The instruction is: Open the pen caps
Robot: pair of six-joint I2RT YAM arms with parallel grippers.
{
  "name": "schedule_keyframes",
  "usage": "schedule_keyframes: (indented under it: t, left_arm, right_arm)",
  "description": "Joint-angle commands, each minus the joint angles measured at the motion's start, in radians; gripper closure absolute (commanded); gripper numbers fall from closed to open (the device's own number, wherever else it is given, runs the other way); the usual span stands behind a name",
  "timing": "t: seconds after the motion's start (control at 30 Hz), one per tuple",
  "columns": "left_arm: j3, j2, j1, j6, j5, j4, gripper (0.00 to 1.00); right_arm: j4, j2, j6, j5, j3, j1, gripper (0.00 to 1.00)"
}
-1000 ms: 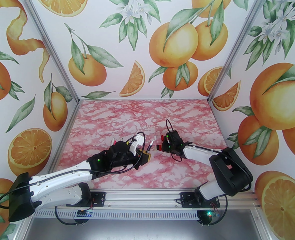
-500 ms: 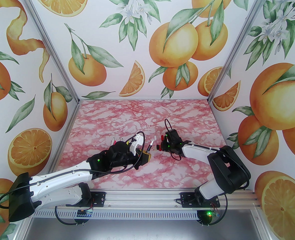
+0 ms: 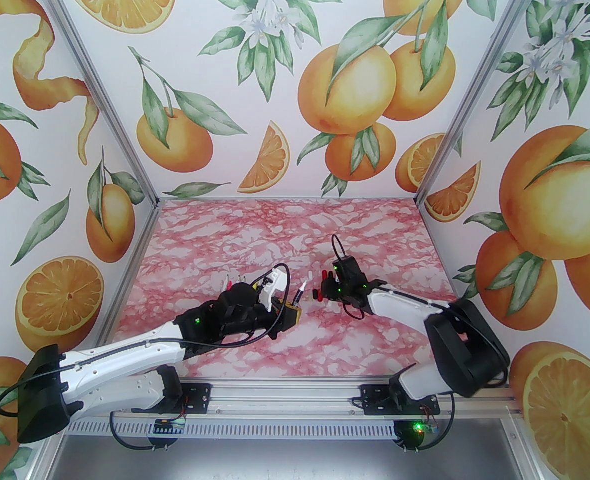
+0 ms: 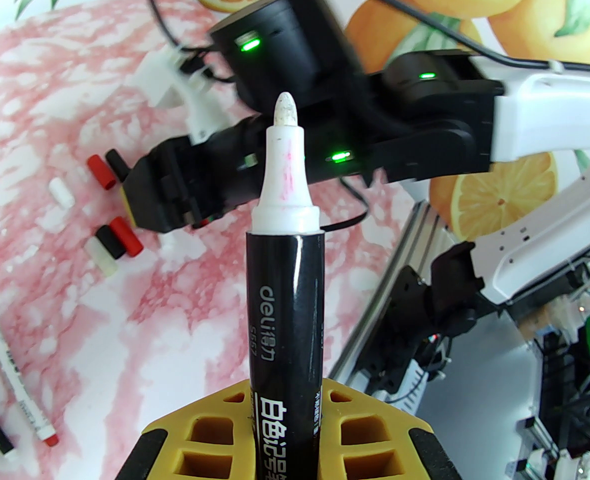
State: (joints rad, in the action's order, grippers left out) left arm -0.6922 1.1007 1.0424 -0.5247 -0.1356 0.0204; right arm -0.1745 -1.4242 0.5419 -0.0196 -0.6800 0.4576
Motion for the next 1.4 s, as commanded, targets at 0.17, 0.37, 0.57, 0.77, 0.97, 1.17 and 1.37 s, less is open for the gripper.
schedule_keyframes:
  t: [0.17, 0.37, 0.57, 0.77, 0.97, 1.17, 1.37]
  left_arm:
    - [0.036, 0.019, 0.019, -0.025, 0.125, 0.026, 1.0]
    - [0.04, 0.085, 0.052, -0.067, 0.289, 0.082, 1.0]
    - [0.035, 0.14, 0.059, -0.121, 0.346, 0.092, 1.0]
    - [0.002, 0.206, 0.062, -0.146, 0.41, 0.141, 0.99]
    - [-0.053, 0.294, 0.063, -0.169, 0.466, 0.185, 0.99]
    - [-0.128, 0.388, 0.062, -0.179, 0.536, 0.24, 0.96]
    - [-0.209, 0.49, 0.061, -0.174, 0.56, 0.289, 0.95]
  right_arm:
    - [-0.128, 0.24, -0.037, -0.056, 0.043, 0.024, 0.44]
    - [-0.261, 0.491, -0.054, -0.141, 0.075, 0.028, 0.0]
    - [-0.366, 0.639, -0.059, -0.238, 0.062, 0.028, 0.0]
    - [-0.45, 0.754, -0.039, -0.315, 0.022, 0.028, 0.0]
    - [-0.584, 0.816, -0.05, -0.332, -0.045, 0.028, 0.0]
    - [-0.668, 0.853, -0.061, -0.282, -0.081, 0.028, 0.0]
    - [-0.678, 0.857, -0.059, -0.282, -0.079, 0.028, 0.0]
